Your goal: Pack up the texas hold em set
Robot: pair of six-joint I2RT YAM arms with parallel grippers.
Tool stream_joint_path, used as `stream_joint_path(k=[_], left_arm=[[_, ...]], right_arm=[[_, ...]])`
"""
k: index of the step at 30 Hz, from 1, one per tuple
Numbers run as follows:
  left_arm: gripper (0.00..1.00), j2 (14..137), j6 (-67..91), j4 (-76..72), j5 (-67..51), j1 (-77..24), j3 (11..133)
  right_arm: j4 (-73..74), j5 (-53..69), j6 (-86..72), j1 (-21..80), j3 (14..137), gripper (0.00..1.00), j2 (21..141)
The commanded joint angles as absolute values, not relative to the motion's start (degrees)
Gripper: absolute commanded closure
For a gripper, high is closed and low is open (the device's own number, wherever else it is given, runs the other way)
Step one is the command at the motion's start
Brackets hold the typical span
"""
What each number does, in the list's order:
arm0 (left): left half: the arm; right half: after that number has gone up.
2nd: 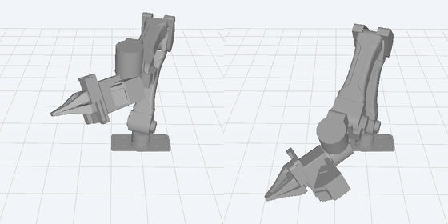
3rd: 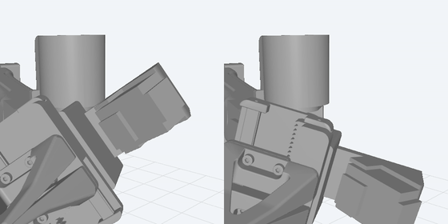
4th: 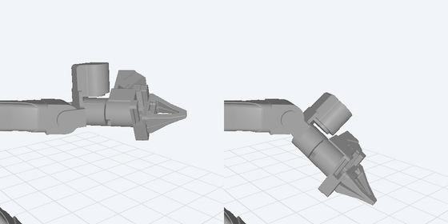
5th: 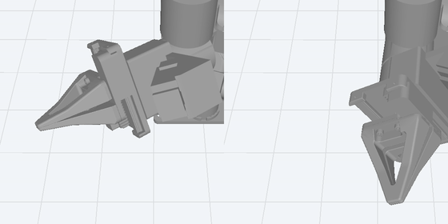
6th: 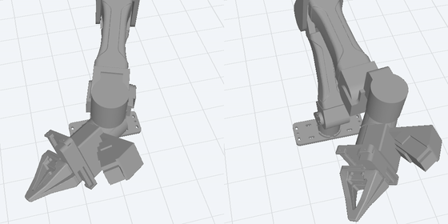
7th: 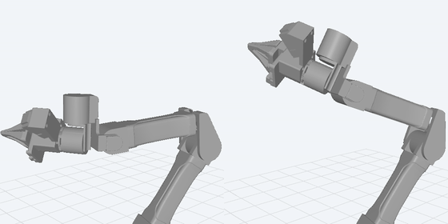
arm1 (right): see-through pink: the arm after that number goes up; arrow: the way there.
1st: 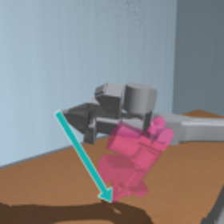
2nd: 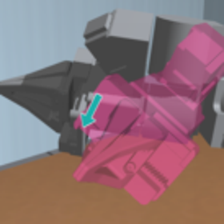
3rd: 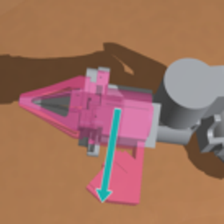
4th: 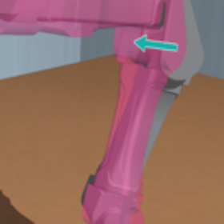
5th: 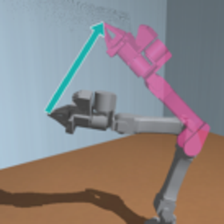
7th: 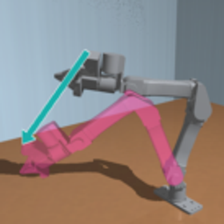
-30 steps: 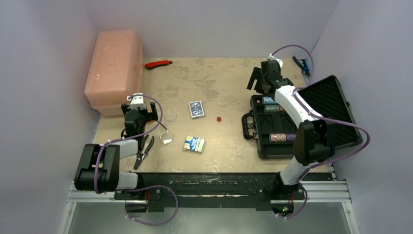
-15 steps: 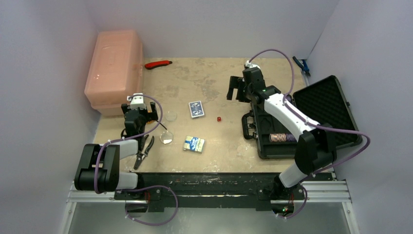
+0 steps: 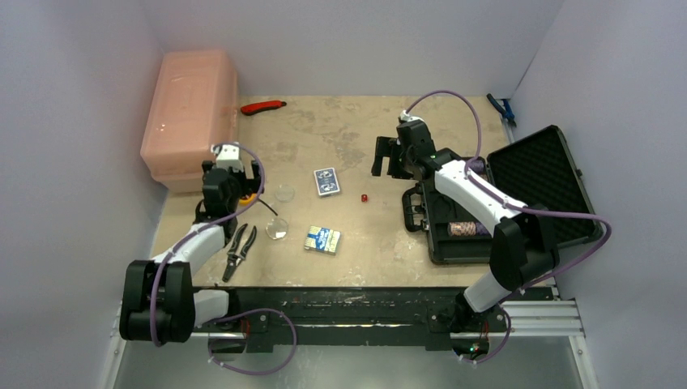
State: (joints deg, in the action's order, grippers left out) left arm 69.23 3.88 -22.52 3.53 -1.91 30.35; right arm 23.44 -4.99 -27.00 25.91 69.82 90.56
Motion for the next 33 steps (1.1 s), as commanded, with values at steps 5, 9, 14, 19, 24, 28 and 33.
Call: stream_joint_path(k=[5,9,14,19,24,28,33], left_arm=[[0.00,65.74,15.57,19.18,-3.16,-1.59,55.41],[0.00,64.41,15.64,25.93,-11.09,-1.63,61.07],[0.00,62.72,28.36,27.82,-2.83,-1.25,60.17],[0.00,69.42,29.18,35.68,-4.53,-1.37,63.53],[0.01,70.40,28.91,33.09,-4.56,-5.73,61.29],[0.06,73.84,27.80,33.64,-0.78,-12.71,62.83],[0.08,78.65,28.30,31.69,-0.18,-18.04,64.34]], right_arm=[[21.87,-5.61,-27.59,26.39,70.89,0.02,89.30],[21.79,-5.80,-27.43,26.54,71.63,0.02,89.66],[22.19,-6.17,-27.41,26.73,72.40,0.01,90.23],[22.94,-8.11,-27.08,26.71,72.39,0.01,88.86],[24.22,-8.47,-26.81,26.75,73.02,0.01,87.96],[23.77,-7.78,-27.18,26.74,71.22,0.01,86.40],[23.14,-6.01,-27.70,27.51,68.84,0.01,85.37]])
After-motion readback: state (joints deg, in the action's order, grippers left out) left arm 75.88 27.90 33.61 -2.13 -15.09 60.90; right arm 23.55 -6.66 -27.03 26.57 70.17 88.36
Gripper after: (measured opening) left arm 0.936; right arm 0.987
